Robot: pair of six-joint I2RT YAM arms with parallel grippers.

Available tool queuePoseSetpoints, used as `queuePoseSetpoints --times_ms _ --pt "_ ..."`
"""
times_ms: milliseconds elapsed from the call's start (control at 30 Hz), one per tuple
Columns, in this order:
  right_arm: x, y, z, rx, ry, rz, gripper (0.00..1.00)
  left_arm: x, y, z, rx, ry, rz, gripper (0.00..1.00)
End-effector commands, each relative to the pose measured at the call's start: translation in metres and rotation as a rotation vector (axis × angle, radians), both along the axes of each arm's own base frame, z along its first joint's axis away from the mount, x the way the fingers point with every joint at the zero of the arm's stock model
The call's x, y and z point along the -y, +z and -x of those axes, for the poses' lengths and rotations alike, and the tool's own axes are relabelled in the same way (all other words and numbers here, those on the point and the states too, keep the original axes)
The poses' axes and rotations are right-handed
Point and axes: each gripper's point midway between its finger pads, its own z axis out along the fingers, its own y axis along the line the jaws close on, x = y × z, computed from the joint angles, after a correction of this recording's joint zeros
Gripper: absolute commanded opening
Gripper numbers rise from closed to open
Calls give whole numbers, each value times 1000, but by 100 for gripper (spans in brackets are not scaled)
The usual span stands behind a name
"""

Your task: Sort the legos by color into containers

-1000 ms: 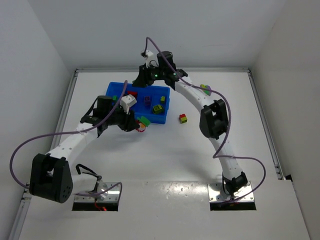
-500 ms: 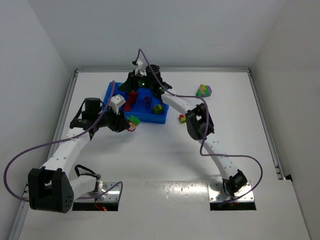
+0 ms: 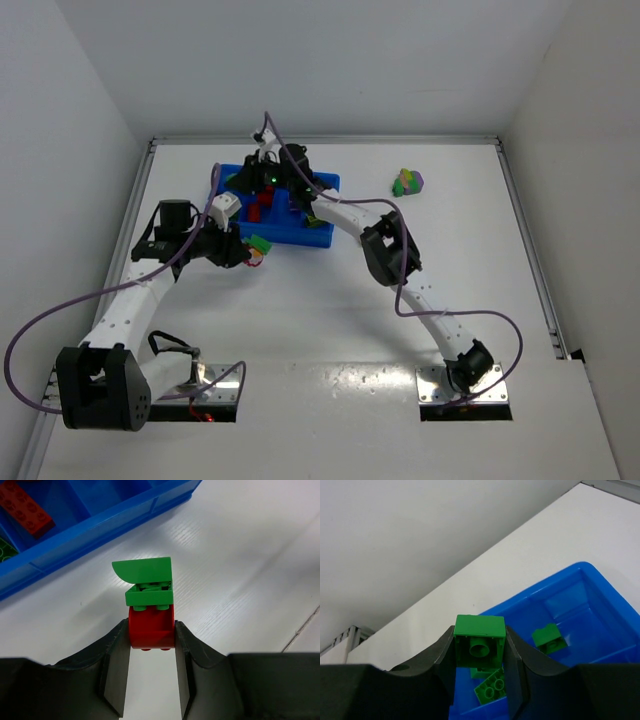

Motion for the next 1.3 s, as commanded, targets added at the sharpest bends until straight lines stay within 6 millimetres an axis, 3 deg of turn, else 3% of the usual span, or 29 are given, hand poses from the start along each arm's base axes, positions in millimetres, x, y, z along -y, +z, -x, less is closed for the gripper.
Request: queuePoseSetpoints --times_ms 0,100,133,367,467,500,533,567,600,633,667,700,800,867,900,1033,1133,1267 --pt "-5 -6 -3 57 -23 -9 29 -1 20 -4 59 -7 5 0" --pt "-4 -8 -4 50 -34 -2 45 -4 24 -7 68 2 5 0" --pt "-4 -8 -2 50 -20 -3 55 -4 24 -7 68 2 5 0" --pt "-8 23 15 40 104 -59 69 -3 20 -9 79 0 24 0" --pt "-1 52 31 43 203 -106 72 0 19 -7 73 -9 42 0" --pt "15 59 31 41 248 -114 72 -2 22 -7 84 -5 47 0" --pt "26 53 34 27 274 -119 72 -2 22 -7 84 -5 47 0" --pt "40 79 39 51 301 -144 72 -3 26 -6 95 -4 53 0" --pt "66 67 41 -17 350 -130 72 -3 27 -6 96 -6 62 0" --pt "82 77 42 3 373 -143 72 -2 30 -4 108 -14 69 0" --pt "111 96 45 10 421 -138 72 -1 34 -3 134 -34 64 0" --pt "126 89 48 -16 443 -122 72 4 33 1 133 -66 80 0" --pt "171 101 70 -45 568 -82 72 9 37 10 149 -131 105 0" --pt "186 99 90 -61 645 -53 72 16 38 18 142 -190 126 2" --pt "196 112 97 -28 660 -45 72 22 43 22 136 -234 164 3" --pt "208 114 135 -11 772 -7 76 35 49 34 59 -341 257 8" --pt "208 109 146 -71 780 -6 87 37 52 29 59 -382 235 10" --pt "207 107 142 -284 774 1 87 30 55 16 118 -343 152 10"
